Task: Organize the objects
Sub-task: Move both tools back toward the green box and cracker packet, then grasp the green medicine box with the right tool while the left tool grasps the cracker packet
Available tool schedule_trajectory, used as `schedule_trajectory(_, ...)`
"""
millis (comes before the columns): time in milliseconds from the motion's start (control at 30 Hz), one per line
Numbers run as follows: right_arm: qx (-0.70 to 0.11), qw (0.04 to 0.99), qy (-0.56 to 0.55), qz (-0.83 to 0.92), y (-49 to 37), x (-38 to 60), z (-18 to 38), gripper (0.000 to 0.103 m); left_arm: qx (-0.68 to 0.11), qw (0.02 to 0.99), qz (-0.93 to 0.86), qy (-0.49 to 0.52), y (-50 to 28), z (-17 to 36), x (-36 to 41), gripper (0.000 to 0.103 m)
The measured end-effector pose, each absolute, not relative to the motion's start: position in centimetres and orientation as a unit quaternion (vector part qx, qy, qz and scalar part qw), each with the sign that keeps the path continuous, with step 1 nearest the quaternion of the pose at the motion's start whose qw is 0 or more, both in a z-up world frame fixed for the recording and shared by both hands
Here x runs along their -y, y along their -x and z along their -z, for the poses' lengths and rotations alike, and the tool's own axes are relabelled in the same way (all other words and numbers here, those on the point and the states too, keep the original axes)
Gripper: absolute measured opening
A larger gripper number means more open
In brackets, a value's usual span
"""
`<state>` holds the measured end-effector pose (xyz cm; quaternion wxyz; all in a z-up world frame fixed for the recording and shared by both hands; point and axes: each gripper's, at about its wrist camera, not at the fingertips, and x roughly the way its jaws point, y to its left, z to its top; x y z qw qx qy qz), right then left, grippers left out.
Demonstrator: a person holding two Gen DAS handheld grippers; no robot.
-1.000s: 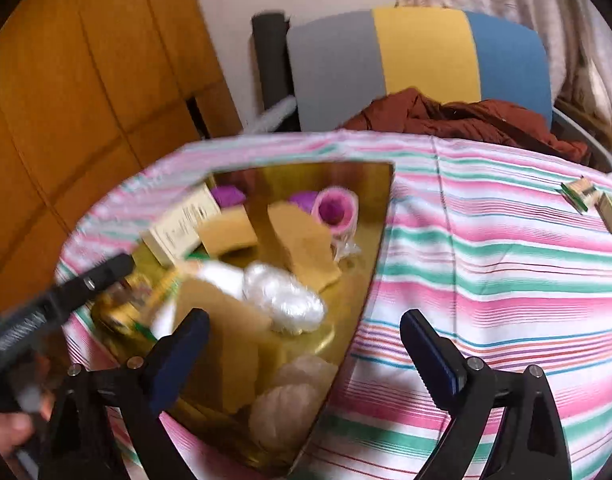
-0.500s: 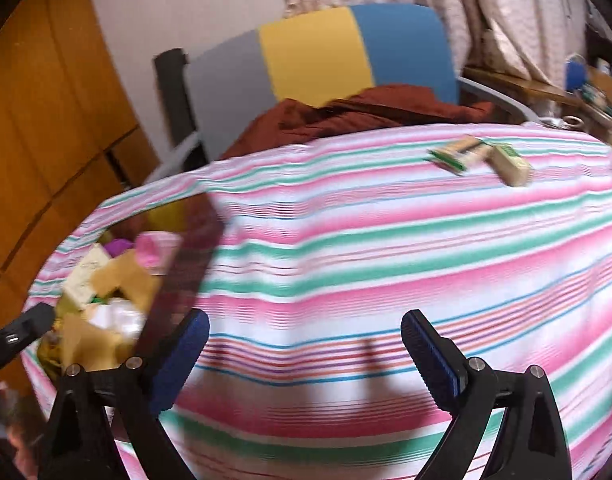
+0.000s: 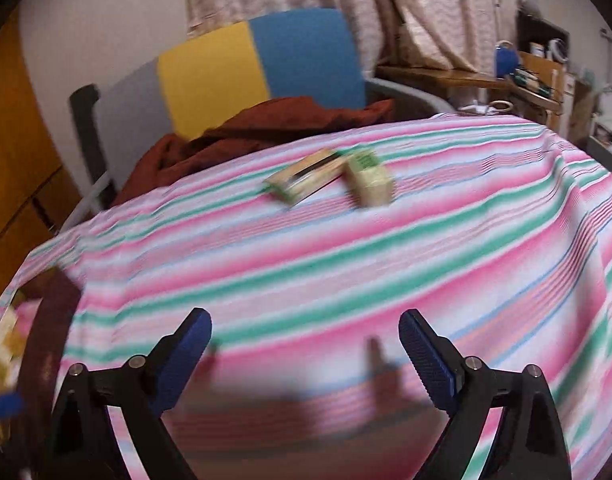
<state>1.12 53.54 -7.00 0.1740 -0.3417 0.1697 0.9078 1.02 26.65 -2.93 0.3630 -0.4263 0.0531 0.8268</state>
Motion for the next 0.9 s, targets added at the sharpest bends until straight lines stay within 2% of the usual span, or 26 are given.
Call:
schedule_trajectory(200, -0.166, 0.201, 0.326, -0.909, 3.0, -58.8, 6.0, 0.087, -0.073, 0.372, -0.813, 0.441, -0.8, 4.4, -29.0, 0.077)
schedule_trajectory(367, -0.147, 0.211, 0.343, -0.904, 7.6, -61.4, 6.7, 0.072, -0.087, 0.37, -0.809, 0.447, 0.3, 4.9, -30.2, 0.077)
schedule_trajectory(500, -0.147, 0.212, 0.352, -0.9, 9.9, -62.6, 7.9, 0.07, -0.1, 0.368, -0.812, 0.442, 1.4, 4.8, -31.4, 0.077)
schedule_trajectory(600, -0.164, 0.203, 0.359, -0.896, 11.1, -63.4, 8.6, 0.063, -0.104, 0.368, -0.813, 0.44, 2.7, 4.8, -32.9, 0.077)
schedule_trajectory(700, -0.17, 0.198, 0.369, -0.892, 11.5, -63.4, 9.3, 0.05, -0.107, 0.37, -0.813, 0.436, 4.3, 4.9, -34.8, 0.077)
schedule_trajectory(767, -0.172, 0.196, 0.371, -0.891, 11.4, -63.5, 9.7, 0.033, -0.11, 0.375, -0.811, 0.435, 5.1, 5.1, -36.1, 0.077)
schedule_trajectory(900, -0.184, 0.214, 0.355, -0.891, 10.1, -63.7, 9.5, 0.032, -0.137, 0.377, -0.812, 0.425, 7.4, 5.2, -39.4, 0.077)
